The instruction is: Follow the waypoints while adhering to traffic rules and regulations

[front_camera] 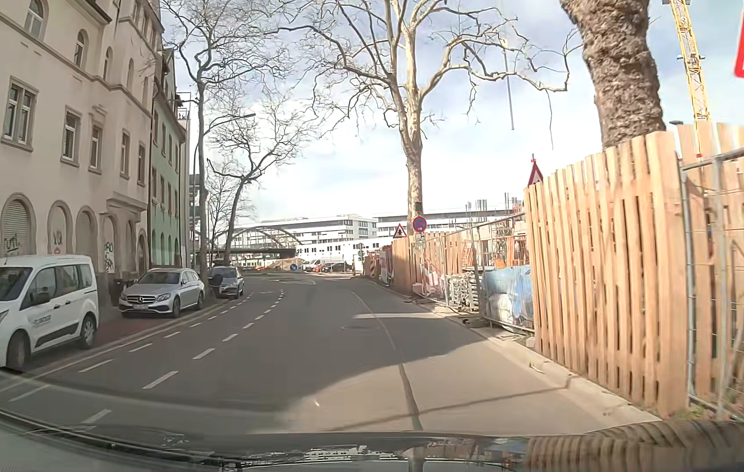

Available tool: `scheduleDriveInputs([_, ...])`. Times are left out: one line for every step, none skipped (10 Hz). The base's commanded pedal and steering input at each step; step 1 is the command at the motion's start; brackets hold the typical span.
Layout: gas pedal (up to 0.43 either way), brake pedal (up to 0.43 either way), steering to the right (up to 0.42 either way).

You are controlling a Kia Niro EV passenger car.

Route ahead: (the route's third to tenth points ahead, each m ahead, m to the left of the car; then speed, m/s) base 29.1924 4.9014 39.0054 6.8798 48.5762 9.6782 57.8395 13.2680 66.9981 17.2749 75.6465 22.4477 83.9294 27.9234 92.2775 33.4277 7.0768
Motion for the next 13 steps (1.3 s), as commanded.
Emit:
scheduleDriveInputs([0.059, 0.000, -0.031])
scheduleDriveInputs([0.059, 0.000, -0.030])
scheduleDriveInputs([0.059, 0.000, -0.028])
scheduleDriveInputs([0.059, 0.000, -0.028])
scheduleDriveInputs([0.059, 0.000, -0.027])
scheduleDriveInputs([0.059, 0.000, -0.027])
scheduleDriveInputs([0.059, 0.000, -0.025])
scheduleDriveInputs([0.059, 0.000, -0.023])
scheduleDriveInputs([0.059, 0.000, -0.022])
scheduleDriveInputs([0.059, 0.000, -0.022])
scheduleDriveInputs([0.059, 0.000, -0.023])
scheduleDriveInputs([0.059, 0.000, -0.022])
scheduleDriveInputs([0.059, 0.000, -0.022])
